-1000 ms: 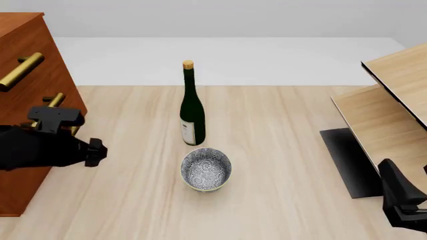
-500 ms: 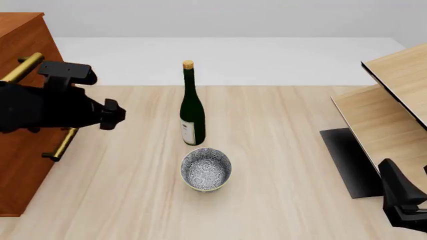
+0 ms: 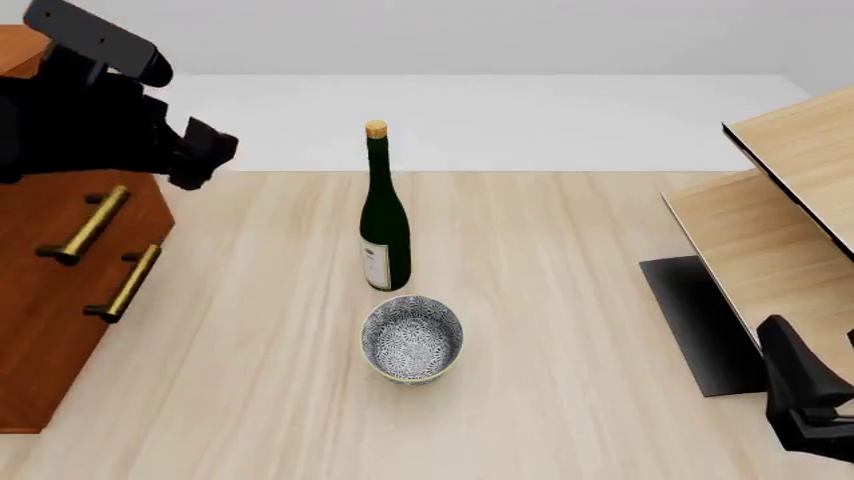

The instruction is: Close the bottom drawer of the cabinet and open the top drawer.

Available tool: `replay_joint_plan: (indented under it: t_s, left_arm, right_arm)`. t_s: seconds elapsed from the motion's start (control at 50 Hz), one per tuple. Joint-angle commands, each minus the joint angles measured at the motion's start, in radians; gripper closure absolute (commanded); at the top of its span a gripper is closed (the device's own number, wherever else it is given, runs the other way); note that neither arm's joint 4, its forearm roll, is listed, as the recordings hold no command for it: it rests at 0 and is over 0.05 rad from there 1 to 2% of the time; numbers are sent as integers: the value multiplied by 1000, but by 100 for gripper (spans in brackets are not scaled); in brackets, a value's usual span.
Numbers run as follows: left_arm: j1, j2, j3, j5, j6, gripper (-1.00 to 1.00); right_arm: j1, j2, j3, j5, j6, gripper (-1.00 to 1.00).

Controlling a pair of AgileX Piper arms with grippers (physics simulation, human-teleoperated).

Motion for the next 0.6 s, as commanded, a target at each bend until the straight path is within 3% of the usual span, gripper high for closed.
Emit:
replay_joint_plan:
  t_s: [0.02,0.06,0.14,0.18,0.22,0.36,0.52,0.6]
  left_arm:
    - [36,-53,79,-102,321,-100]
    - [47,-66,110,-131,378,-100]
    - [55,-68,139,-143,427,-100]
    - [71,-90,191,-182,508,-100]
    - [81,-97,207,-190,537,-100]
    - [76,-115,189,-159,555,-100]
    - [118,-152,219,-175,653,-100]
    - [125,-160,224,-170,664,-100]
  right_arm:
    - [-1,9,0,-9,1,-100]
    - [0,10,0,-10,0,-100]
    - [0,10,0,-9,1,-100]
    - [0,10,0,-9,1,-100]
    - [1,7,0,-7,1,-100]
    - [2,1,0,-1,1,-100]
    - [4,-3,0,3,1,-100]
    - [3,3,0,-2,2,-100]
